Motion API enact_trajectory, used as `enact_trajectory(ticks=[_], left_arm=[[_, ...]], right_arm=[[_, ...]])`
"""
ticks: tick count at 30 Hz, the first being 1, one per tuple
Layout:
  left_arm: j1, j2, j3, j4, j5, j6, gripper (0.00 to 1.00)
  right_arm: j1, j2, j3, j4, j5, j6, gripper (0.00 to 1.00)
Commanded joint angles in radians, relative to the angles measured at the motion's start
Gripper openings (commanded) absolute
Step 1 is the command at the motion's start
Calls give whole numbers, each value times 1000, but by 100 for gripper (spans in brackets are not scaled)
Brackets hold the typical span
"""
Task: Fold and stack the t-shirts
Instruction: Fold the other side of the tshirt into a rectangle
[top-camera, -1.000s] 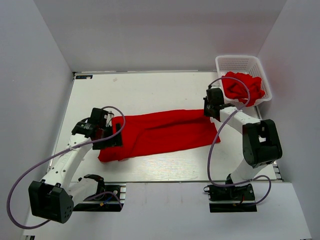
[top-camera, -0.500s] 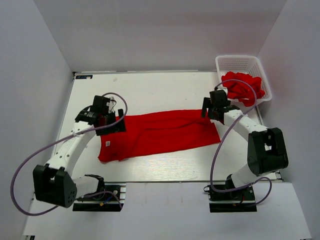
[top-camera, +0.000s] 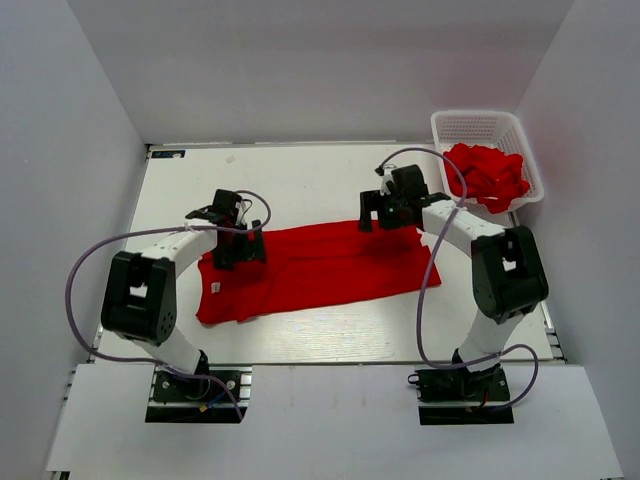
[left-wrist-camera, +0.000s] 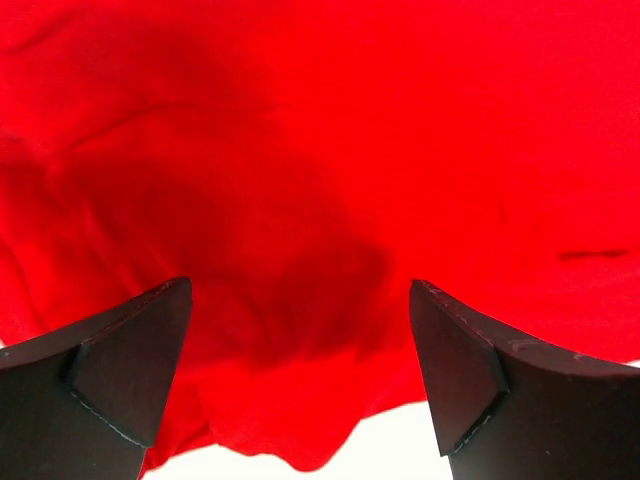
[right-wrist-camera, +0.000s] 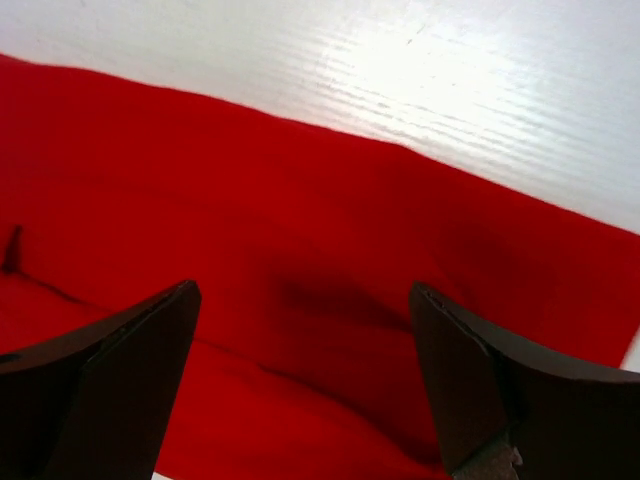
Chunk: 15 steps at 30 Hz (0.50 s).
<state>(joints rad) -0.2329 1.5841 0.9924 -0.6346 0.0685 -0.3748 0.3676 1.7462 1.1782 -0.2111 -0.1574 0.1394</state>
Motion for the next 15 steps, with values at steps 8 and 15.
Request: enact_trajectory(ticks=[8,15], left_arm=[[21,85,-6,27,-55,-32,100],[55,114,-17,-4,-110,-41,100]], right_arm=[[11,70,-15,-123,83,118,90],[-13,99,-3,-299,496,247,88]])
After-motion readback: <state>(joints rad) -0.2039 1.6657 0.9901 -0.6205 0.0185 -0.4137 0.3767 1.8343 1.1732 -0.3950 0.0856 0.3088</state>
